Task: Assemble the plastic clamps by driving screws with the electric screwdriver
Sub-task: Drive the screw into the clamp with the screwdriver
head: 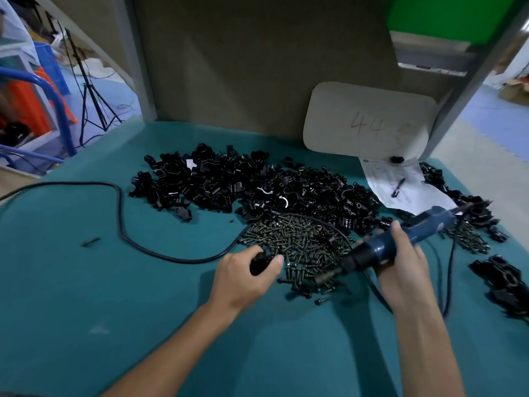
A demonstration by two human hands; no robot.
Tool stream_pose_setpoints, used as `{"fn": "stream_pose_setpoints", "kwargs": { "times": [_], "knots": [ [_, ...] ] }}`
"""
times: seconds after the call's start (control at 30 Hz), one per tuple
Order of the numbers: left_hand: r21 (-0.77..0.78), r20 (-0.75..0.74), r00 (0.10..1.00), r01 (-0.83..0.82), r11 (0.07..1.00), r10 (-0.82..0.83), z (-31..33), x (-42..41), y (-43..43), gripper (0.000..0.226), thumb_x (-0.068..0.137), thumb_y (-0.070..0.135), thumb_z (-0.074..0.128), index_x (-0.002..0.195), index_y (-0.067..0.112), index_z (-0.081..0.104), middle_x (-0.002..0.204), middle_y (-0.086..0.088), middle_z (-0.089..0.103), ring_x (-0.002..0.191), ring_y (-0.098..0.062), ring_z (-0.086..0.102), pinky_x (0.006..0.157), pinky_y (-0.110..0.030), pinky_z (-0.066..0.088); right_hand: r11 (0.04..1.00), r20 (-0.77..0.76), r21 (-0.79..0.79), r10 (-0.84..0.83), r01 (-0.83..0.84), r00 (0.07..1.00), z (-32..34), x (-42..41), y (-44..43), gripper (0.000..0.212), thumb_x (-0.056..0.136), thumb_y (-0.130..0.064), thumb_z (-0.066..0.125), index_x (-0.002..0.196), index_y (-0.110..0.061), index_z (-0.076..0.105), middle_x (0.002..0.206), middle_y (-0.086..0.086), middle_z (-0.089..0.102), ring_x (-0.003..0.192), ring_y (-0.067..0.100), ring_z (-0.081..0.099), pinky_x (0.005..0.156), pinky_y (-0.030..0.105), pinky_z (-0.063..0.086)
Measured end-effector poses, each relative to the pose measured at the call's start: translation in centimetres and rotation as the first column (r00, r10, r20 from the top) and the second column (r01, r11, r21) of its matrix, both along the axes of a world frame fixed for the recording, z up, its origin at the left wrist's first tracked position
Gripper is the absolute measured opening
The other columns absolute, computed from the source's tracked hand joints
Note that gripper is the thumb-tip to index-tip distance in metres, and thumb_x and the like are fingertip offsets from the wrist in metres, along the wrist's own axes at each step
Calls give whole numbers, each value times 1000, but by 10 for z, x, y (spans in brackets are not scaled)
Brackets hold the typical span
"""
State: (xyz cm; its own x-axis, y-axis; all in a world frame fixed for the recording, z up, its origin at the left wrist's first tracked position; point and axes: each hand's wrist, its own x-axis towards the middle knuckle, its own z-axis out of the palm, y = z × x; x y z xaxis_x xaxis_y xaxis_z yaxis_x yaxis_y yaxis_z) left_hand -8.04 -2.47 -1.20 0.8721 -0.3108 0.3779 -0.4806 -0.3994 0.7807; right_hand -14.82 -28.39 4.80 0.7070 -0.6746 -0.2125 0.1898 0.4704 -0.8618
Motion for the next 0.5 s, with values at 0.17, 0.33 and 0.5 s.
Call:
{"fn": "stream_pose_setpoints", "kwargs": {
  "times": [0.17, 0.33, 0.5],
  "knots": [
    [-52, -102, 990, -102, 993, 96, -1, 6, -2, 47, 88, 69, 53, 71, 25, 48, 57, 6, 52, 51, -10, 51, 49, -32, 44, 649, -591, -689, -246, -322, 768, -20, -34, -1, 45, 84, -65, 69, 97, -23, 65, 84, 5, 68, 78, 27, 66, 74, 46, 56],
    [-82, -189, 976, -126, 989, 108, 1, 14, -13, 21, 94, 46, 62, 99, 36, 44, 81, 9, 61, 72, -11, 61, 59, -29, 44, 334, -649, -759, -455, -558, 610, -22, -40, 13, 55, 91, -56, 67, 122, -11, 67, 117, 18, 64, 114, 38, 55, 98, 45, 47],
    [-63, -96, 995, 28, 998, -34, 24, -4, -61, 33, 84, 41, 75, 104, 40, 49, 89, 14, 65, 84, -16, 61, 72, -33, 47, 495, -498, -734, 74, -466, 864, 11, -35, 48, 61, 90, -65, 58, 146, -43, 48, 132, -14, 55, 117, -6, 56, 96, 20, 46]
  ]
}}
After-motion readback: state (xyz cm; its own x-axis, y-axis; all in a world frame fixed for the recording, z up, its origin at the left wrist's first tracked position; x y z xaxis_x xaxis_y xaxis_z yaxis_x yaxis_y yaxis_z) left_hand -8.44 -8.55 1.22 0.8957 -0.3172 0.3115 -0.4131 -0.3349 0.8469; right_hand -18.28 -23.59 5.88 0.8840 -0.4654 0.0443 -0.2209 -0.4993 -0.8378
